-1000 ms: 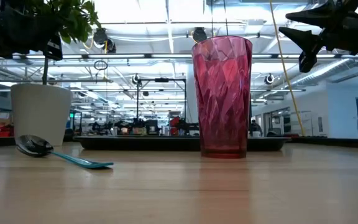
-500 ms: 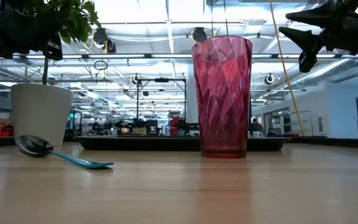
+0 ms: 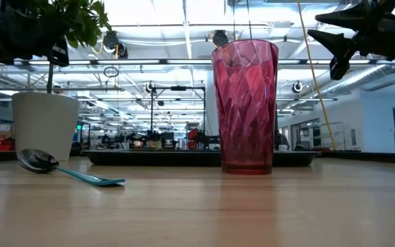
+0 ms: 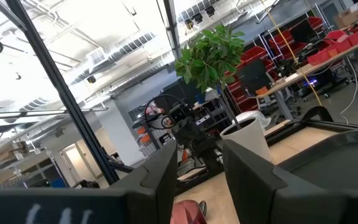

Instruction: Pick and place plate/cup/fork/spoon on tray

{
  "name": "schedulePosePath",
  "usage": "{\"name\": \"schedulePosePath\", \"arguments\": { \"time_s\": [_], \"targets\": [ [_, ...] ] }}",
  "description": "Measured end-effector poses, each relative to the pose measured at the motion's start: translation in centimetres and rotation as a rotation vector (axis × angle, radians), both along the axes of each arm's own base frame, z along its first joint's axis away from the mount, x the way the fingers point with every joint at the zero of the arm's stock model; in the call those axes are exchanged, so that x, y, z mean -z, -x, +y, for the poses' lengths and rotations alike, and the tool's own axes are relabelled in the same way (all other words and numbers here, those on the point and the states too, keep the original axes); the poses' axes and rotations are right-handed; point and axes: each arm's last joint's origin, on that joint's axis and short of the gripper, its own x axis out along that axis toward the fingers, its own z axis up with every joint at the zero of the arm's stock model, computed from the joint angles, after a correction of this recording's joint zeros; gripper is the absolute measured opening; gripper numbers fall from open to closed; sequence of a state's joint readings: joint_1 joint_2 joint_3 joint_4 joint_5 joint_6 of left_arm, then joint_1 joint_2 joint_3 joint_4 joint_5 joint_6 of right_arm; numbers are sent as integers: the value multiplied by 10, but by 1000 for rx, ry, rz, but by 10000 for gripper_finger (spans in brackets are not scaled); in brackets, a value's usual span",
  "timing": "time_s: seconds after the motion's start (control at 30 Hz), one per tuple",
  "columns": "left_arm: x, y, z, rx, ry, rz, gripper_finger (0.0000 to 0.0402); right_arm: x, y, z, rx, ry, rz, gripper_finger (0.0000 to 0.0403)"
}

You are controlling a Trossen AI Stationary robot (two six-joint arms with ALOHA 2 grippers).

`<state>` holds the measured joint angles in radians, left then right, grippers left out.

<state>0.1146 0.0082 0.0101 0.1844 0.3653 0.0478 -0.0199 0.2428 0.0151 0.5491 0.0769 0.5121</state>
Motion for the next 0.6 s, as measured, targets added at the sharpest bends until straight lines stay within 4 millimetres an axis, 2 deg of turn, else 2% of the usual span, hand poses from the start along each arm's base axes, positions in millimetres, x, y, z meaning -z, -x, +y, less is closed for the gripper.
{"name": "schedulePosePath", "arguments": {
  "time_s": [0.4, 0.6],
  "targets": [
    [0, 0, 0, 0, 0, 0, 10, 0, 0, 0, 5, 0, -1, 120],
    [-1, 0, 0, 0, 0, -6, 10, 2, 0, -3, 131, 53, 28, 120]
  ]
}}
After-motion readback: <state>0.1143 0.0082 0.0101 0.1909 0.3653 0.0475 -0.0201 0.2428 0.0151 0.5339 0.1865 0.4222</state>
